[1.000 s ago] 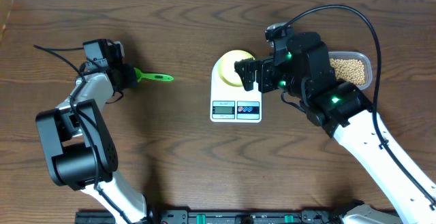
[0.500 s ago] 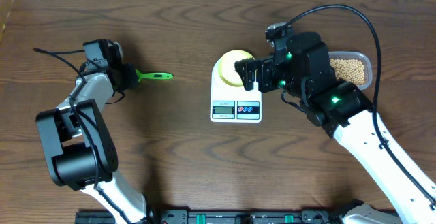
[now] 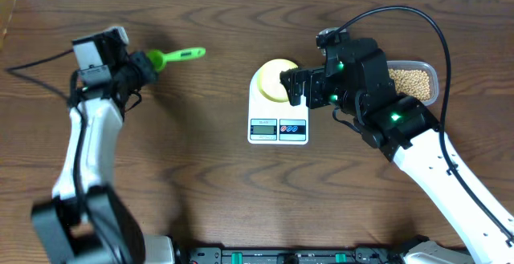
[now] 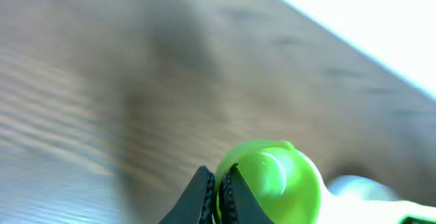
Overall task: Scoop item into bowl and weigh 50g on scale
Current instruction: 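Grasp the green scoop handle with the left gripper and lift it, then pass the green scoop from the left gripper to the right gripper above the scale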
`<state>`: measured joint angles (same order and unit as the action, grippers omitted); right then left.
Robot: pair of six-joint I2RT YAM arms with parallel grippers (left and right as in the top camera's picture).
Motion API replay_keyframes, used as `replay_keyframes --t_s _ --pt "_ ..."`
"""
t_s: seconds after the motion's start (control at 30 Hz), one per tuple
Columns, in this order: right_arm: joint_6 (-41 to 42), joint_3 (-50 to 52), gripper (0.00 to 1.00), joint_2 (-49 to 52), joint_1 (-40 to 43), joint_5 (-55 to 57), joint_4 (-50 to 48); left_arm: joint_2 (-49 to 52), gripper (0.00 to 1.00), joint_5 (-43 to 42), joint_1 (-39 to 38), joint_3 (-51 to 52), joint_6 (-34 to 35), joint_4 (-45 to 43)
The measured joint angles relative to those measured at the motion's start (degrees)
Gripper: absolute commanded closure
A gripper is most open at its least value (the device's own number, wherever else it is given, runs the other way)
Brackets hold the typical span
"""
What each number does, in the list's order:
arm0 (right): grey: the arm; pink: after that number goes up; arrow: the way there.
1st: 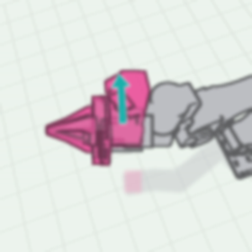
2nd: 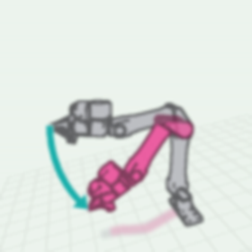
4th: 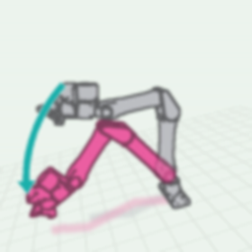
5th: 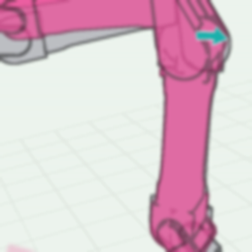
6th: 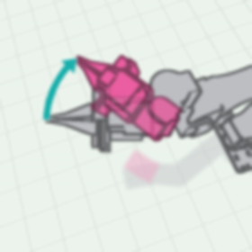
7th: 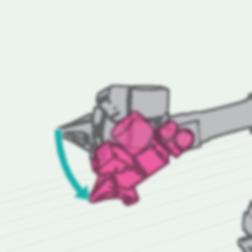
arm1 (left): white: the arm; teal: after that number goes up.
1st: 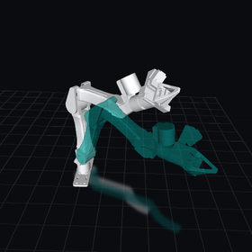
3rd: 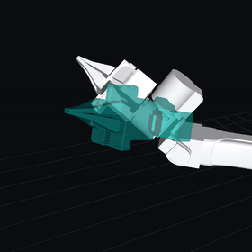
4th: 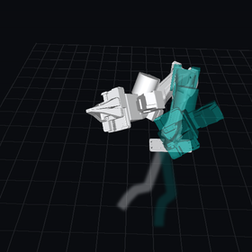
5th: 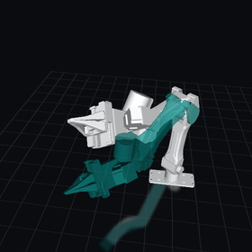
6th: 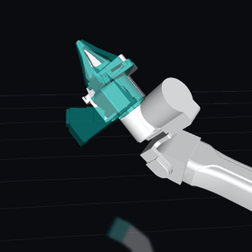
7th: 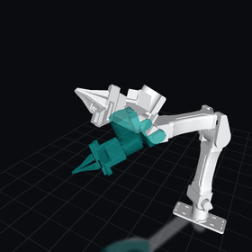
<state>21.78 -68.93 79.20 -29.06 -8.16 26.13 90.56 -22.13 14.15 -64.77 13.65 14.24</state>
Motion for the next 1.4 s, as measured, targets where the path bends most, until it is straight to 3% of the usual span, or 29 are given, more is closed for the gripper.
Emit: replay_keyframes --t_s 0.3,0.63,1.13,1.23,1.3,1.33,1.4 --pt "-0.35 0.0 0.01 0.26 0.0 -12.72 -6.56 -12.57 0.93 -9.25 -7.52 0.0 1.57 5.25" --pt "-1.36 -0.02 0.09 0.26 1.03 -30.1 -11.1 -12.87 0.93 -17.92 -13.51 0.0 1.57 5.99" --pt "-0.85 0.0 0.27 0.26 2.8 -35.87 -12.13 -12.87 0.93 -21.49 -19.5 0.0 1.57 3.89" --pt "-0.74 -0.02 0.36 0.26 2.8 -36.0 -12.13 -12.87 0.93 -22.08 -20.37 0.0 1.55 2.95" --pt "-0.61 0.0 0.55 0.26 2.8 -36.02 -12.15 -12.87 0.93 -22.6 -20.74 0.0 1.57 2.21" --pt "-0.31 0.0 0.72 0.26 2.8 -35.98 -12.15 -12.87 0.93 -22.73 -20.81 0.0 1.57 2.16" --pt "-0.52 -0.02 0.81 0.26 2.8 -36.02 -12.2 -12.87 0.93 -22.8 -20.87 0.0 1.57 2.1"
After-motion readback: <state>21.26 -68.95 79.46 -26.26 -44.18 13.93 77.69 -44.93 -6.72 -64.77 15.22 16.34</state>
